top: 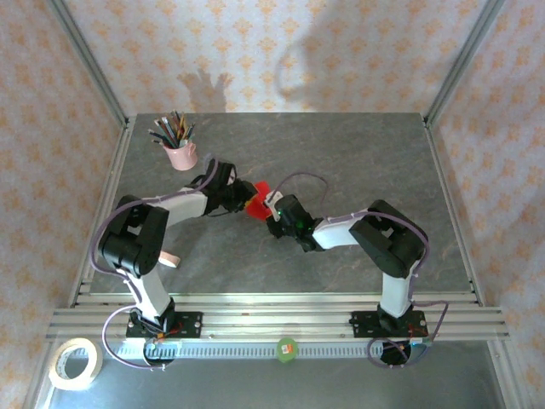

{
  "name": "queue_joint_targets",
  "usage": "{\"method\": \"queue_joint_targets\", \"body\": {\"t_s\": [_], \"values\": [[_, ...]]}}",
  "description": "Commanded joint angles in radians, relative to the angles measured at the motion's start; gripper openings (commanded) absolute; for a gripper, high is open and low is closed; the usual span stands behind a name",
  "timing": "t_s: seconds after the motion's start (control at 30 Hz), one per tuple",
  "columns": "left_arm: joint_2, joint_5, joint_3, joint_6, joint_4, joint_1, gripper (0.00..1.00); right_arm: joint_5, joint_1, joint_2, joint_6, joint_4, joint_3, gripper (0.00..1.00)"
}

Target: Fold a paper plane with a square sheet of paper (pick it up from the middle)

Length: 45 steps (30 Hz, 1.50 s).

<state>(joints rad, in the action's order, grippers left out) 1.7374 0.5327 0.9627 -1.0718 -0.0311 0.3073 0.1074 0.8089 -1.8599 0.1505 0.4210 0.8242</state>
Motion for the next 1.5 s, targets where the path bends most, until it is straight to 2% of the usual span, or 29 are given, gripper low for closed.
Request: {"method": "queue_joint_targets", "body": {"t_s": [0.0,0.17,0.33,0.57,0.73,0.97,1.47], "values": [[-0.089,-0.044,-0.028,0.019,0.029,-0.053,0.35,0.042,0.004,0.025,-0.015,0.036,-0.023,0.14],[-0.167,-0.053,-0.091,0.023,-0.029,-0.074,0.37,0.147,-0.009,0.028,-0.075,0.044,-0.032,0.13],[-0.222,-0.004,-0.205,-0.020,-0.173,-0.067,0.36,0.290,-0.047,0.027,-0.187,0.084,-0.050,0.13],[-0.246,0.020,-0.289,-0.022,-0.275,-0.005,0.30,0.464,-0.085,-0.005,-0.317,0.081,-0.025,0.13],[-0.202,0.046,-0.318,-0.024,-0.354,0.041,0.22,0.550,-0.103,-0.031,-0.385,0.064,0.005,0.13],[-0.125,0.082,-0.315,-0.022,-0.426,0.058,0.14,0.614,-0.125,-0.060,-0.452,0.051,0.036,0.13],[-0.074,0.100,-0.333,-0.010,-0.468,0.059,0.12,0.700,-0.180,-0.086,-0.574,0.171,-0.012,0.14]]}}
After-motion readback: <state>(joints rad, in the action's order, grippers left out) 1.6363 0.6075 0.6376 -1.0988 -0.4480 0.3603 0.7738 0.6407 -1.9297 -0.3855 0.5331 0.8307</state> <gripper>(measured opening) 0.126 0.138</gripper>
